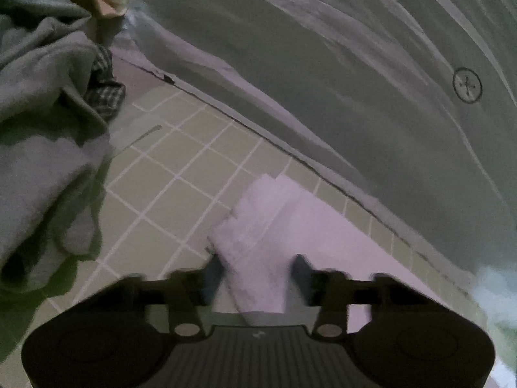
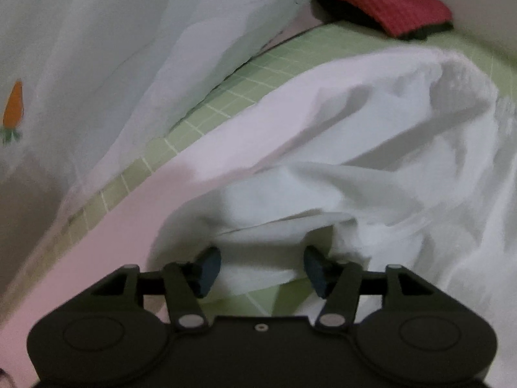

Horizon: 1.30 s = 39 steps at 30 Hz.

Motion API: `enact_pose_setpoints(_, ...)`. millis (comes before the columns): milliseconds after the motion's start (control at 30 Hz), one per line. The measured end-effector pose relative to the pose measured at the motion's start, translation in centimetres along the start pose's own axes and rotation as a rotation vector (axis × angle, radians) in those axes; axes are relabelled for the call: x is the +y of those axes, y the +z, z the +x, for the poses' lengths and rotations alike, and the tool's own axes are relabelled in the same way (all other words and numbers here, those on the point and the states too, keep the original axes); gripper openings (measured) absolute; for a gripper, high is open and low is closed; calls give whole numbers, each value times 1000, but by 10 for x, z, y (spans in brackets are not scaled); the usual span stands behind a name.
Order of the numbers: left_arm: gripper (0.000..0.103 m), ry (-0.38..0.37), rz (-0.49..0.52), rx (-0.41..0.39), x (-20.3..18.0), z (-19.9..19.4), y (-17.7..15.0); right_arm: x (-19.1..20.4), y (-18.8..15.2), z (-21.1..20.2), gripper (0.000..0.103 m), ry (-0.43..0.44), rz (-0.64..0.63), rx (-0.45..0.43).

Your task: Fold clothes

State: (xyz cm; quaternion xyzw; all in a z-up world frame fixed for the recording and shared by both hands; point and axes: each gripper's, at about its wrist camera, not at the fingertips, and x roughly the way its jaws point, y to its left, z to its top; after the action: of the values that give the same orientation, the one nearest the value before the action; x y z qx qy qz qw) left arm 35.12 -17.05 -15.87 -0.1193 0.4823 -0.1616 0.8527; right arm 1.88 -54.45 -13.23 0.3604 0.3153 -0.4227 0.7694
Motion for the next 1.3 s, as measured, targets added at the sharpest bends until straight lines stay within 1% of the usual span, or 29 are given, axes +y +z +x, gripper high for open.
enact_pose_setpoints(33, 32, -11, -22, 0, 2, 1, 2, -1, 1, 0, 57, 24, 33, 1)
enact_pose_setpoints(100, 30, -35, -56, 3, 7, 0, 4, -9, 3, 0, 57, 81, 136, 13)
enact_pose_setpoints(133, 30, -47, -73, 4, 9, 0, 6, -16, 3, 1, 58, 108, 207, 16)
enact_pose_setpoints(167, 29, -55, -84, 9, 12, 1, 6, -22, 3, 2, 63, 135, 279, 18)
enact_pose_setpoints(233, 25, -63, -91, 20, 14, 2, 6, -34, 3, 4, 66, 186, 398, 9)
enact_pose_setpoints(267, 23, -65, -88, 22, 13, 1, 6, -36, 5, 6, 63, 193, 411, 17)
enact_pose_setpoints(300, 21, -68, -83, 19, 12, -2, 6, -37, 8, 8, 57, 200, 423, 24)
enact_pose_setpoints(333, 20, -72, -76, 14, 11, -5, 6, -37, 10, 9, 36, 213, 417, 27)
enact_pose_setpoints(367, 20, -73, -68, 9, 10, -8, 8, -38, 12, 8, 13, 220, 422, 29)
enact_pose_setpoints(400, 19, -74, -63, 8, 8, -12, 9, -39, 14, 7, 6, 226, 427, 31)
enact_pose_setpoints(433, 19, -75, -57, 8, 7, -17, 11, -40, 15, 5, 2, 233, 432, 33)
enact_pose_setpoints(500, 19, -95, -57, 1, 6, -29, 13, -43, 16, -5, 1, 253, 436, 26)
enact_pose_setpoints(567, 19, -117, -58, -4, 5, -43, 17, -43, 17, -20, 1, 266, 389, 11)
enact_pose_setpoints(667, 19, -142, -65, -16, 6, -67, 18, -43, 22, -51, 0, 277, 281, -26)
enact_pose_setpoints(733, 19, -156, -88, -22, 11, -84, 13, -46, 24, -74, 0, 297, 258, -52)
enact_pose_setpoints(800, 19, -129, -97, -6, 19, -95, 3, -51, 23, -90, 0, 302, 238, -59)
enact_pose_setpoints(833, 19, -100, -91, 16, 25, -97, -4, -53, 22, -98, 0, 304, 225, -62)
enact_pose_setpoints(867, 19, -67, -83, 42, 31, -98, -12, -54, 18, -101, 0, 286, 190, -56)
enact_pose_setpoints(967, 20, 54, -69, 179, 52, -88, -43, -57, 0, -92, 0, 179, 65, 30)
enact_pose_setpoints(1000, 23, 70, -68, 213, 59, -85, -51, -58, -6, -88, 0, 142, 27, 60)
enact_pose_setpoints(1033, 27, 83, -69, 243, 66, -83, -59, -61, -13, -82, 1, 102, 24, 99)
enact_pose_setpoints(1067, 27, 81, -71, 245, 71, -86, -63, -61, -18, -76, 1, 54, 11, 138)
enact_pose_setpoints(1100, 29, 68, -71, 231, 74, -90, -64, -61, -22, -72, 2, 9, -11, 161)
enact_pose_setpoints(1133, 34, 73, -60, 209, 73, -95, -61, -59, -25, -71, 9, -20, -25, 157)
enact_pose_setpoints(1167, 37, 80, -46, 186, 71, -100, -58, -57, -26, -72, 29, -41, -35, 149)
enact_pose_setpoints(1200, 44, 91, -22, 150, 68, -104, -53, -54, -24, -75, 42, -51, -42, 123)
enact_pose_setpoints(1233, 49, 92, 1, 108, 66, -107, -46, -51, -23, -79, 64, -62, -50, 96)
enact_pose_setpoints(1267, 51, 91, 24, 66, 64, -109, -39, -46, -21, -83, 74, -74, -79, 53)
enact_pose_setpoints(1300, 56, 82, 43, 54, 61, -105, -34, -41, -19, -88, 78, -86, -108, 10)
